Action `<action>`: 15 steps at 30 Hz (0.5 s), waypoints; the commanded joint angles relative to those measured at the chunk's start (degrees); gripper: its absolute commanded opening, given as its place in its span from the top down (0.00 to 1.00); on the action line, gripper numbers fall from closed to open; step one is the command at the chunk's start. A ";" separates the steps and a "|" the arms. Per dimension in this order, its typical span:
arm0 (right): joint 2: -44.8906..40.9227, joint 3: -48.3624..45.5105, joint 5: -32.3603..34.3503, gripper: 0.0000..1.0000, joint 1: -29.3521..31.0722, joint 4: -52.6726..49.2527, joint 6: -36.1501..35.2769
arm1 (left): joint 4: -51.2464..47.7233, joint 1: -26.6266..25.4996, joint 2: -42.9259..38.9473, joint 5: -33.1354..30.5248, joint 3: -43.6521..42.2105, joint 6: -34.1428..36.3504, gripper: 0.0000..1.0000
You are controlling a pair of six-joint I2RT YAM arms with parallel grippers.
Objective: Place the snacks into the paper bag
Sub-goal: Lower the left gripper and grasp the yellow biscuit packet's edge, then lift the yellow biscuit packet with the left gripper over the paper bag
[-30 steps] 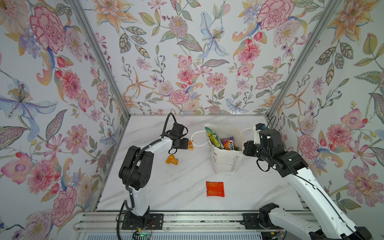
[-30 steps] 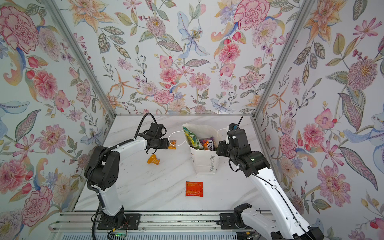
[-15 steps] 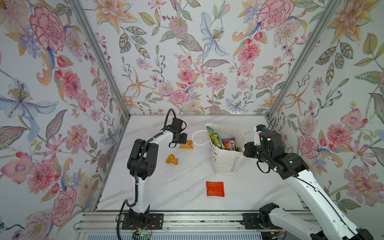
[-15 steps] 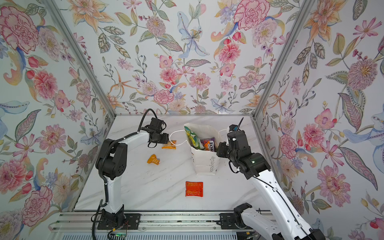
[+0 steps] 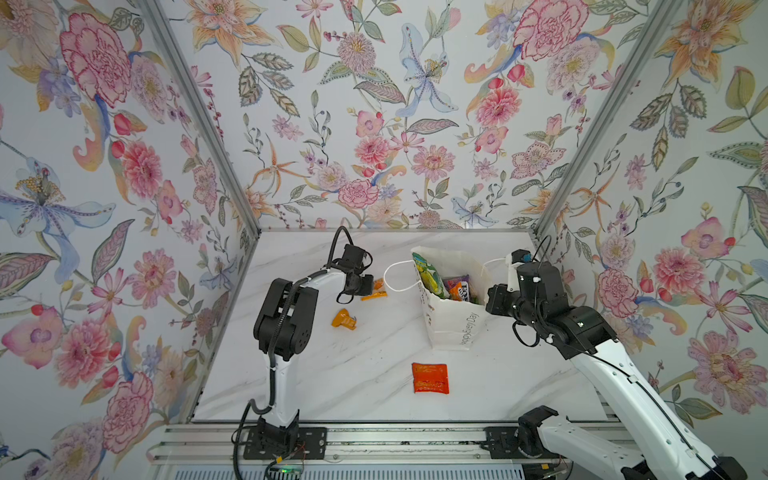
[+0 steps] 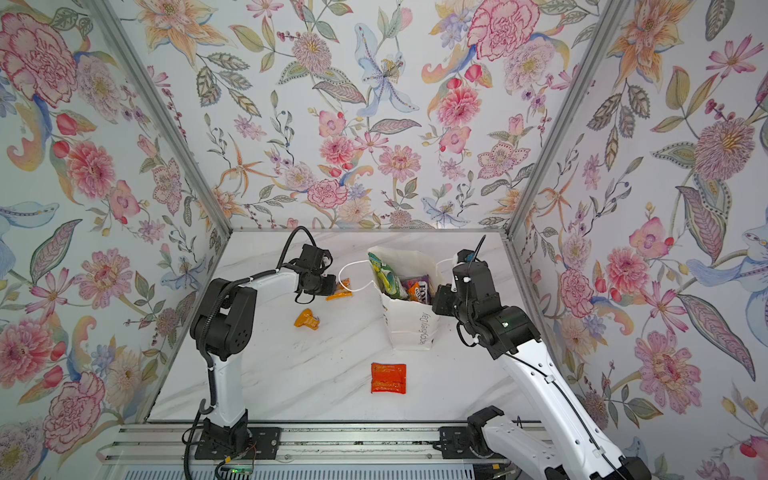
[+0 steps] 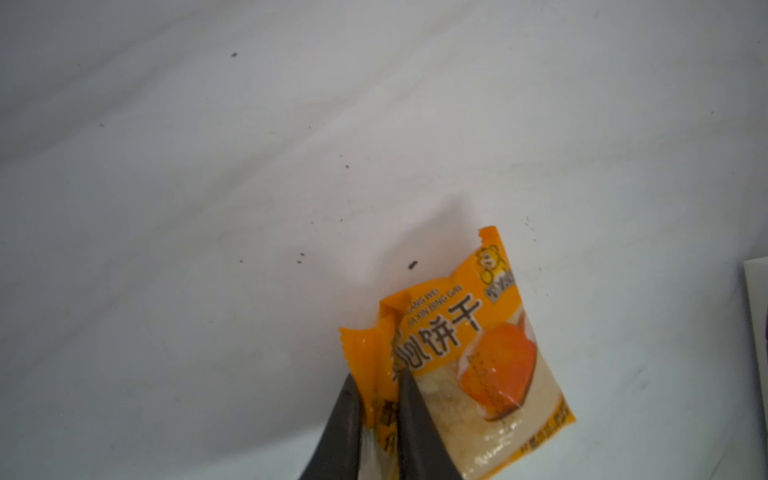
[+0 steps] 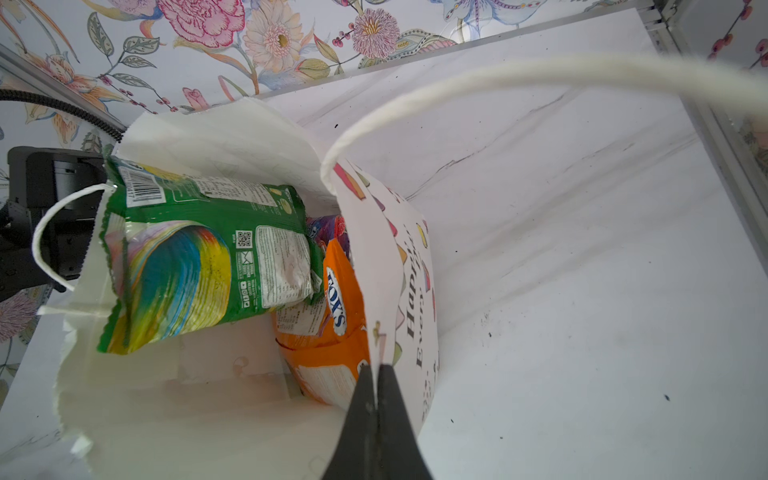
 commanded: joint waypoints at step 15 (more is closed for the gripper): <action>-2.31 -1.21 1.77 1.00 1.24 1.39 1.36 | 14.20 -0.21 -25.71 -4.02 -21.52 -7.02 1.00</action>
